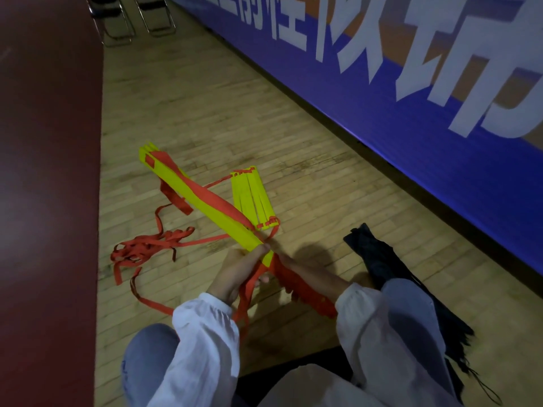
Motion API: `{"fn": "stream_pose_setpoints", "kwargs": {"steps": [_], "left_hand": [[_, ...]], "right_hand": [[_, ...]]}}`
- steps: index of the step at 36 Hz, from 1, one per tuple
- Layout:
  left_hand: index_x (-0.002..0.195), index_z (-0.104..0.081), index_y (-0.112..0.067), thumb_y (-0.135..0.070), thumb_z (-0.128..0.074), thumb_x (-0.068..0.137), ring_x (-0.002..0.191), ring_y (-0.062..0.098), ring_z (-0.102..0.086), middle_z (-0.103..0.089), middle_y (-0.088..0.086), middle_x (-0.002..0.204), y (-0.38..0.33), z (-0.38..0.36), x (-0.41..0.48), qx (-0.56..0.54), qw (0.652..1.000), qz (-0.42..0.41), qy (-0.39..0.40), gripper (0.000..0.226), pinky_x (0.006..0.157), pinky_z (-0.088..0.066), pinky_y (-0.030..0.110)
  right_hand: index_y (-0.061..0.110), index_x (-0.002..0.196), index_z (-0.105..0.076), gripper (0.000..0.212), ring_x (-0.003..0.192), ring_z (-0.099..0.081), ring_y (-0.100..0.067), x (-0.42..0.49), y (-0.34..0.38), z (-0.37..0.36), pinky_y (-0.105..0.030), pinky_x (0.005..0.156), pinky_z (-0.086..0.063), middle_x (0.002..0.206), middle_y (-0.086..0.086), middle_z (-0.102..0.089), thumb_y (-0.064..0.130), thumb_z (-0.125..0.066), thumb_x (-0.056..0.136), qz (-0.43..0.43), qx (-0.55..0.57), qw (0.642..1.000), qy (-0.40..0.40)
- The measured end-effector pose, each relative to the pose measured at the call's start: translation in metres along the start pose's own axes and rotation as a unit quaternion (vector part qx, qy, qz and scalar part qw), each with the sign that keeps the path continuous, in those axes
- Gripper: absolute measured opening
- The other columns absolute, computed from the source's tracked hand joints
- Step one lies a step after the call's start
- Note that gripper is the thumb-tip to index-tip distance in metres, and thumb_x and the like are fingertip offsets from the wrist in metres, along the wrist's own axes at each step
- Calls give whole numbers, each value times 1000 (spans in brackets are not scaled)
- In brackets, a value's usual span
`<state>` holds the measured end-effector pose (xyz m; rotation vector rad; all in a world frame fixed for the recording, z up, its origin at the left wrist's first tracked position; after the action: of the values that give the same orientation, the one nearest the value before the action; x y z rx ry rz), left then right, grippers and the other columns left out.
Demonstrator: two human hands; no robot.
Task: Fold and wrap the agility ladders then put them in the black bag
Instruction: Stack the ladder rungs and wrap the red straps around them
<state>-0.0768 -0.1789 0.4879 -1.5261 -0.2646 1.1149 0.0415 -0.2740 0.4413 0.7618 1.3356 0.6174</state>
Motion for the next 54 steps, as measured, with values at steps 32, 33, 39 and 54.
{"fn": "stream_pose_setpoints", "kwargs": {"steps": [32,33,39,54], "left_hand": [[96,-59,1,-17,-56,96,31,12,-49,-67,13,61,23,-3,0,1,999,30,39,19,31,-36,15],[100,-58,4,-14,-57,95,31,12,-50,-66,14,61,25,-2,1,-1,999,23,25,19,30,-36,16],[102,-59,9,-7,-60,92,34,12,-55,-66,9,58,28,-1,1,-6,999,-13,51,19,30,-40,18],[77,-69,-5,-20,-60,88,42,14,-57,-64,15,58,-5,18,9,26,985,-71,154,21,39,-44,18]], "right_hand": [[20,70,-63,35,64,-55,-8,-15,-23,-2,-22,59,-38,63,6,-59,53,-69,81,88,-34,985,-147],[21,72,-62,32,64,-55,-7,-14,-24,-4,-22,59,-39,66,6,-59,50,-72,79,93,-26,984,-149],[25,82,-58,23,66,-57,-3,-15,-31,-1,-12,54,-41,76,8,-61,40,-76,79,109,-8,987,-119],[14,102,-68,86,88,-71,-27,3,-6,15,-46,86,-56,96,-8,-74,72,-83,40,68,-16,997,-15]]}}
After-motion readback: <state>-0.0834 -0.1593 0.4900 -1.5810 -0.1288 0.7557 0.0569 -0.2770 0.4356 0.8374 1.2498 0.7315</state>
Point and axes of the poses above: each hand's wrist, its own x-axis towards the middle knuckle, its own z-axis out of the back of the hand, y = z × x, the point moved 3 cm from there along x, towards the middle knuckle
